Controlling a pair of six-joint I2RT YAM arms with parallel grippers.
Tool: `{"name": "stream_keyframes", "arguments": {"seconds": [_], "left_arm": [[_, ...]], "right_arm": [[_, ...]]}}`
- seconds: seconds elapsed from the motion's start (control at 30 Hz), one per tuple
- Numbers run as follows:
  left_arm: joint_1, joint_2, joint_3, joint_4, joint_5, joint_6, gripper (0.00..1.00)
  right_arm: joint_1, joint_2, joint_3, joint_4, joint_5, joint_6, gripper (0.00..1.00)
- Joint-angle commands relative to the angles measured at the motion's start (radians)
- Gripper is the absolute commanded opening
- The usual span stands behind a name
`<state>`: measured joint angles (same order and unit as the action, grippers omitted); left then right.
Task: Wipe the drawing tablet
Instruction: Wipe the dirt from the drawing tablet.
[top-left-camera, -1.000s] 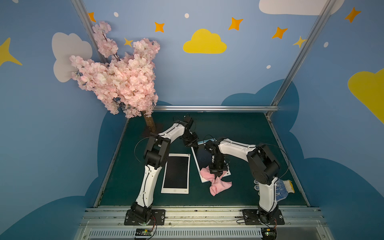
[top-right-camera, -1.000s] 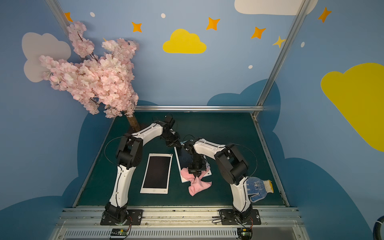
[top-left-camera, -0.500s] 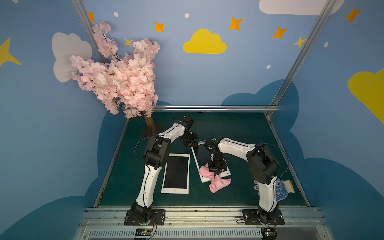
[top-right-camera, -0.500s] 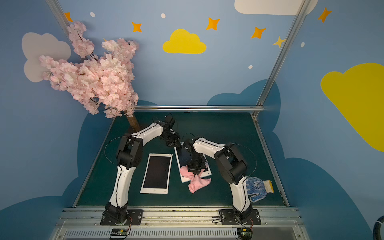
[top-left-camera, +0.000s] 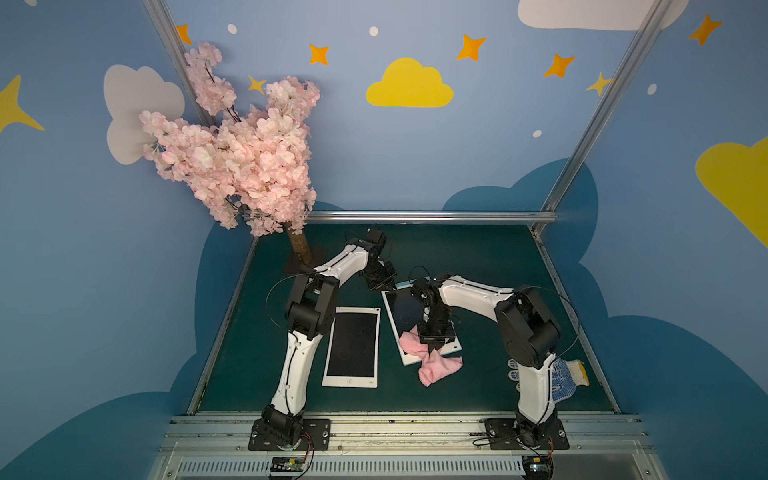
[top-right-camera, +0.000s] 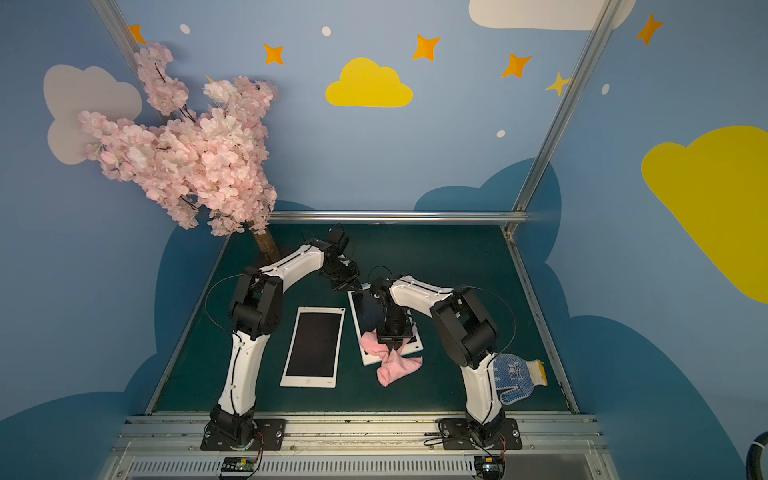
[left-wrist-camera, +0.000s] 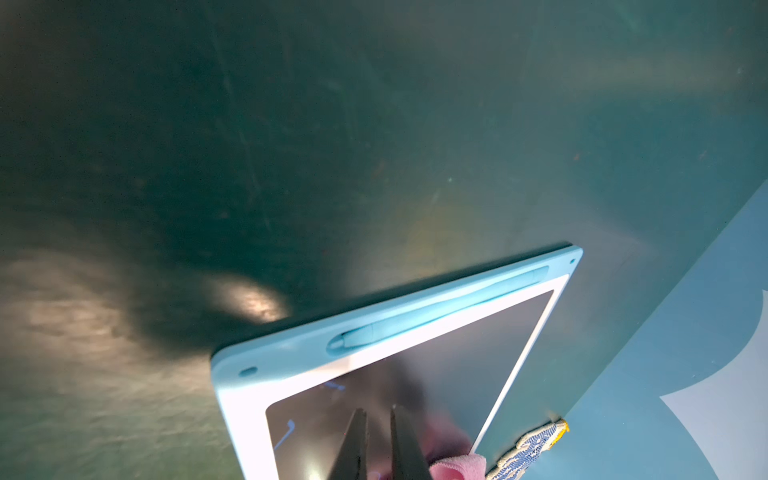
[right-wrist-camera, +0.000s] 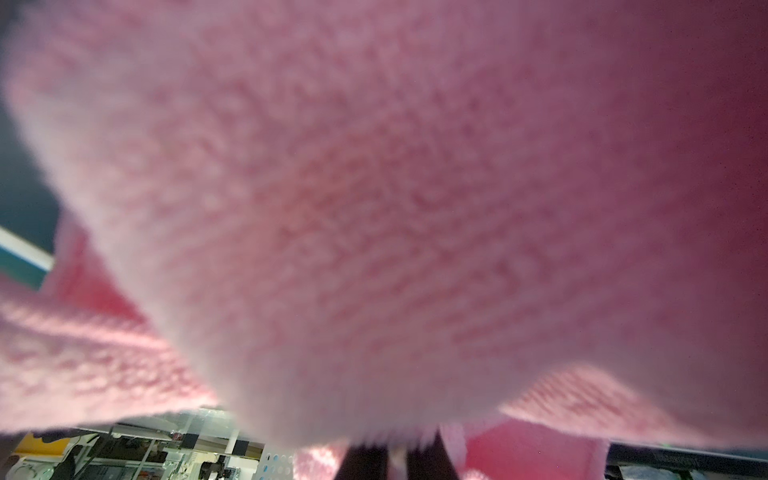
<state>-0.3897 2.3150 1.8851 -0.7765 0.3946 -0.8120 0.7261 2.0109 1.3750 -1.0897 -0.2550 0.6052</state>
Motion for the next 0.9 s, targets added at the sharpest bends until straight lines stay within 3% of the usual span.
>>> {"name": "stream_keyframes", "arguments": {"seconds": [0.0, 0.27, 0.5, 0.87], "left_arm": [[0.017, -0.015, 0.035, -0.023, -0.012, 0.005, 0.15], [0.023, -0.002, 0.038, -0.041, -0.007, 0.002, 0.15], [0.022, -0.006, 0.031, -0.034, -0.005, 0.003, 0.15], [0.022, 0.008, 0.023, -0.033, -0.002, -0.001, 0.15]], "right_arm": [[-0.016, 0.026, -0.062, 0.017, 0.079, -0.002, 0.0], [0.019, -0.059, -0.035, -0.012, 0.156, 0.005, 0.0], [0.088, -0.121, -0.077, 0.14, 0.264, 0.018, 0.0], [0.206, -0.061, -0.038, 0.215, 0.2, 0.01, 0.0]]}}
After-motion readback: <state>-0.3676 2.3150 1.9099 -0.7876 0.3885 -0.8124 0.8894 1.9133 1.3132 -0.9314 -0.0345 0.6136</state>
